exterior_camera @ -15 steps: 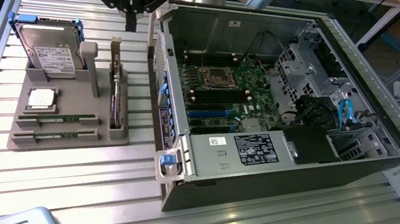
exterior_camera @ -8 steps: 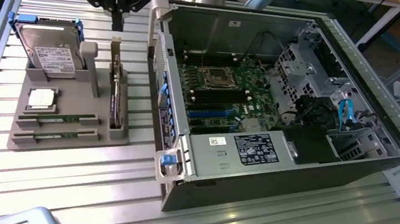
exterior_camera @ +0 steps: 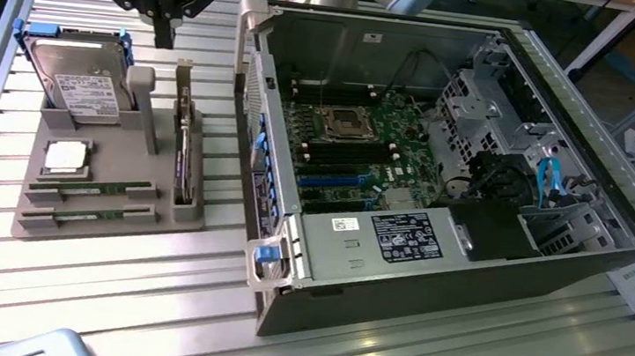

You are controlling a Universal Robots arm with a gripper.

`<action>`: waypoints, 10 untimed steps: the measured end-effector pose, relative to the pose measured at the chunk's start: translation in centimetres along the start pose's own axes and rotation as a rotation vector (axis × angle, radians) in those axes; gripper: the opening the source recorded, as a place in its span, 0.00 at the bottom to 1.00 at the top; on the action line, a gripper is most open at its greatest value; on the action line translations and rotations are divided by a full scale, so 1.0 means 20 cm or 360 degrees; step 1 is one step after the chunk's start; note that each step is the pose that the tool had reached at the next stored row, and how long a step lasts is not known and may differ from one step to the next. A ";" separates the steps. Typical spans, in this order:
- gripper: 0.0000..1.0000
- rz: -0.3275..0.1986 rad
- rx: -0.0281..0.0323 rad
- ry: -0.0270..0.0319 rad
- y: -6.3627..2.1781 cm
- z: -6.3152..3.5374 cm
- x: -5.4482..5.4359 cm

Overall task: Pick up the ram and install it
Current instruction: 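Reach for the ram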

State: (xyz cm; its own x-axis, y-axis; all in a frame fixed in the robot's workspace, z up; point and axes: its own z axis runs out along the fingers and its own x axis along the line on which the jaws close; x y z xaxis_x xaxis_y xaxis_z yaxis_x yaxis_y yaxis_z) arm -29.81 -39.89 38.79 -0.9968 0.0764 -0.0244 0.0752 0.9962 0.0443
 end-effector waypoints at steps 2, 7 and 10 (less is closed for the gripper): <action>0.10 0.0000 0.00000 0.00000 -0.003 0.000 0.04; 0.10 0.0000 0.00000 0.00000 -0.009 0.001 0.12; 0.10 0.0000 -0.00001 -0.00001 -0.011 0.002 0.14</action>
State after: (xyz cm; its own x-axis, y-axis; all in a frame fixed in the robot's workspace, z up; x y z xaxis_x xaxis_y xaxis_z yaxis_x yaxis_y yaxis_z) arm -32.65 -39.89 38.67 -0.9968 0.0764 -0.0245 0.0752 0.9962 0.0444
